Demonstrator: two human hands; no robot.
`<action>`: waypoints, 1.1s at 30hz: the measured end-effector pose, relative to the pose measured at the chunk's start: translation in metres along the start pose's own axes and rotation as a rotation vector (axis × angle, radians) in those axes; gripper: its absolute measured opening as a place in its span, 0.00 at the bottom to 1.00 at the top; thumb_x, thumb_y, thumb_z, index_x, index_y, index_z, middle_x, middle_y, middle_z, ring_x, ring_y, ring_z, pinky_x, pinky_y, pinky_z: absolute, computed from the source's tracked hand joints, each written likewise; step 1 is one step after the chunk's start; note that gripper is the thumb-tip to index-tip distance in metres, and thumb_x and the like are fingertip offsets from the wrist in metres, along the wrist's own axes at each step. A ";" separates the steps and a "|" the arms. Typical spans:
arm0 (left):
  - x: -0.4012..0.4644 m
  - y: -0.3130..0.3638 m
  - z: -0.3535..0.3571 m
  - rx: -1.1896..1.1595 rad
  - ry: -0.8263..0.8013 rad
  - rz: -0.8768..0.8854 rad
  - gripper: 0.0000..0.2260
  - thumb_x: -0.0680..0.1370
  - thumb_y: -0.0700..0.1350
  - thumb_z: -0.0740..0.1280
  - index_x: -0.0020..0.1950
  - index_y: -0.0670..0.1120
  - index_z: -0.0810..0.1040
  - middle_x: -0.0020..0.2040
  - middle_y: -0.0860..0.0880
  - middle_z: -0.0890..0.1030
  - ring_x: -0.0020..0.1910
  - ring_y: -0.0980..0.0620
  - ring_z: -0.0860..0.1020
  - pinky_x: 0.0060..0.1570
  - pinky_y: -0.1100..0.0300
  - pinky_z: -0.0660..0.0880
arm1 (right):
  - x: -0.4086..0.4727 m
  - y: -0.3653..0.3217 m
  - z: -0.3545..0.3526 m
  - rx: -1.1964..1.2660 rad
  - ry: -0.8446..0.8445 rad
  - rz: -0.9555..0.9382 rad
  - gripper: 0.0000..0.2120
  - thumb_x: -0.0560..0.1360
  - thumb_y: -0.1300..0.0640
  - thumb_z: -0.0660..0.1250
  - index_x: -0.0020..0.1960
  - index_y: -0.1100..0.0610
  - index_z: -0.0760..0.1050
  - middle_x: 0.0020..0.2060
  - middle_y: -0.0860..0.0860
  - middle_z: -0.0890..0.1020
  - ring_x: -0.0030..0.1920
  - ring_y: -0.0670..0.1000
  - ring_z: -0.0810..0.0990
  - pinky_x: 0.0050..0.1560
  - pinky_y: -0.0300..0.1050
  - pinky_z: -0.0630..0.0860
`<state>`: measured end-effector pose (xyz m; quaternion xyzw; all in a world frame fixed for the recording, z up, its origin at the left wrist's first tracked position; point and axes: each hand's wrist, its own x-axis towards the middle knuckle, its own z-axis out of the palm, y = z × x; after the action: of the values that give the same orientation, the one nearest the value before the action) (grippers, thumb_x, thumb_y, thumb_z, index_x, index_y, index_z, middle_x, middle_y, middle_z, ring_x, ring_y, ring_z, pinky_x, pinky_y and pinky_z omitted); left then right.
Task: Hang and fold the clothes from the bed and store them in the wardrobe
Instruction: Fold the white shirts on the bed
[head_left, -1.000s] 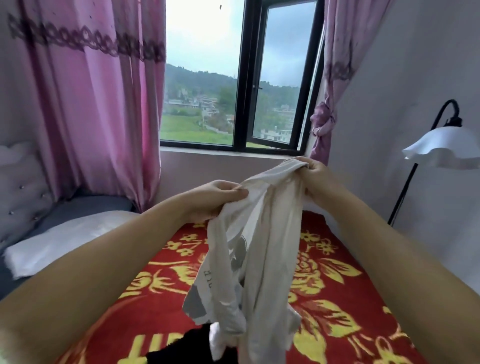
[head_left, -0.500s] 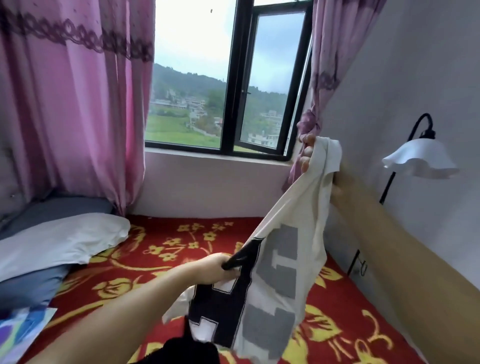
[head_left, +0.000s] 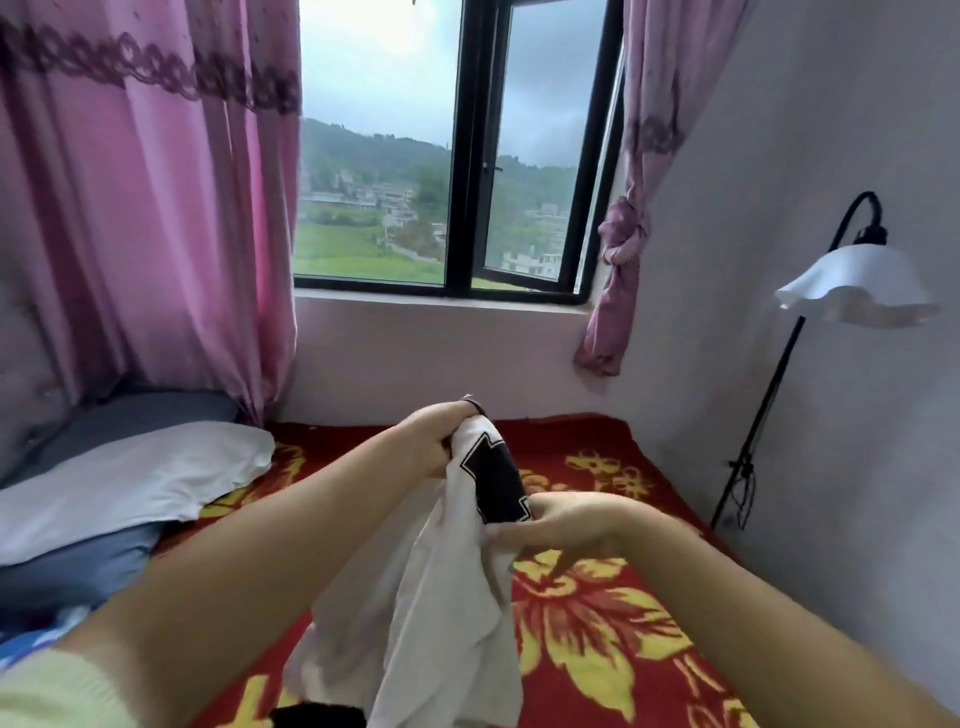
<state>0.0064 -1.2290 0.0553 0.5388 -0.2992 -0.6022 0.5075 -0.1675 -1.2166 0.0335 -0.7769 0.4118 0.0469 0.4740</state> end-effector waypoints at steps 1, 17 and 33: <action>-0.002 0.005 -0.003 -0.060 0.015 0.024 0.15 0.82 0.45 0.58 0.37 0.43 0.67 0.32 0.47 0.69 0.30 0.49 0.69 0.41 0.56 0.69 | 0.010 -0.001 0.009 0.108 0.069 -0.041 0.13 0.76 0.44 0.66 0.57 0.50 0.74 0.48 0.43 0.80 0.48 0.46 0.80 0.47 0.47 0.76; -0.056 -0.063 -0.079 0.401 -0.190 0.381 0.18 0.70 0.47 0.72 0.59 0.49 0.77 0.52 0.48 0.83 0.49 0.49 0.83 0.48 0.53 0.79 | 0.023 -0.069 -0.029 1.416 0.303 -0.253 0.14 0.82 0.64 0.52 0.42 0.66 0.73 0.26 0.59 0.80 0.24 0.53 0.81 0.24 0.44 0.78; -0.066 0.040 0.004 0.507 -0.043 0.500 0.07 0.70 0.44 0.67 0.38 0.42 0.83 0.35 0.45 0.80 0.35 0.50 0.79 0.36 0.59 0.77 | -0.027 -0.055 -0.021 0.134 0.476 -0.361 0.48 0.62 0.32 0.73 0.75 0.42 0.55 0.65 0.41 0.74 0.62 0.45 0.75 0.53 0.39 0.77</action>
<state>0.0075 -1.1806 0.1152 0.5448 -0.5722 -0.3773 0.4830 -0.1542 -1.2047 0.0961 -0.7937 0.3687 -0.2487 0.4151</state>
